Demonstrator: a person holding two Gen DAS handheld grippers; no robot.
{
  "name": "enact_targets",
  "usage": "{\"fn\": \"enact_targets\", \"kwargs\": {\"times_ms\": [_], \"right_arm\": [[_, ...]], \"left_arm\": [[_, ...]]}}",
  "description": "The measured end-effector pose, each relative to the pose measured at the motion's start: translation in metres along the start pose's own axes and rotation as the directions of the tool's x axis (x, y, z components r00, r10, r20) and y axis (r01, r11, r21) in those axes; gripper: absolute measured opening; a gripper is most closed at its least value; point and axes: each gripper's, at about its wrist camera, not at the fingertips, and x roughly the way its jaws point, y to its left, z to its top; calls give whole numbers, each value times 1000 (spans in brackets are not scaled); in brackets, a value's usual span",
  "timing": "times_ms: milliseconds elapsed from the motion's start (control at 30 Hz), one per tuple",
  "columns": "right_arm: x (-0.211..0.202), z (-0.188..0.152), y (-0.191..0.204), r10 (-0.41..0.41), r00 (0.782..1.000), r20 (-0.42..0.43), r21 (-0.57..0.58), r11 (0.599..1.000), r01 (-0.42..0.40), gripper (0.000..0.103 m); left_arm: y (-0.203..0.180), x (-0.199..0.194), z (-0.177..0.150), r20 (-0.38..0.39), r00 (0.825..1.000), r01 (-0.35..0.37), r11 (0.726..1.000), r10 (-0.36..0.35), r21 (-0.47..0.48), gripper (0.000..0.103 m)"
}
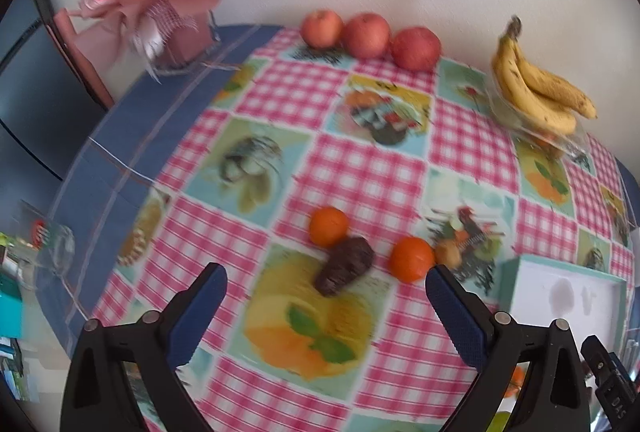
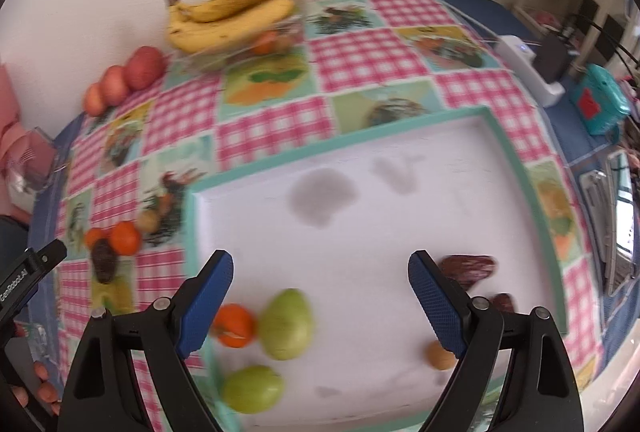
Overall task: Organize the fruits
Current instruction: 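Move both tools back toward the remaining fruits beside the tray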
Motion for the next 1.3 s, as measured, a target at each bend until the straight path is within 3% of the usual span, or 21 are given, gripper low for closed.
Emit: {"fn": "enact_targets", "kwargs": {"times_ms": [367,767,1300], "right_arm": [[8,-5,54,27,1000,-17,-83,996,-28,90],[10,-12,101,65,998,-8,-156,986,-66,90],[11,0,137,138,988,66,-218,968,-121,90]], "left_arm": [[61,-10,18,43,998,-34,993,40,-116,101],[89,-13,26,53,998,-34,987,43,-157,101],[69,2,35,22,996,93,989,-91,-118,100]]}}
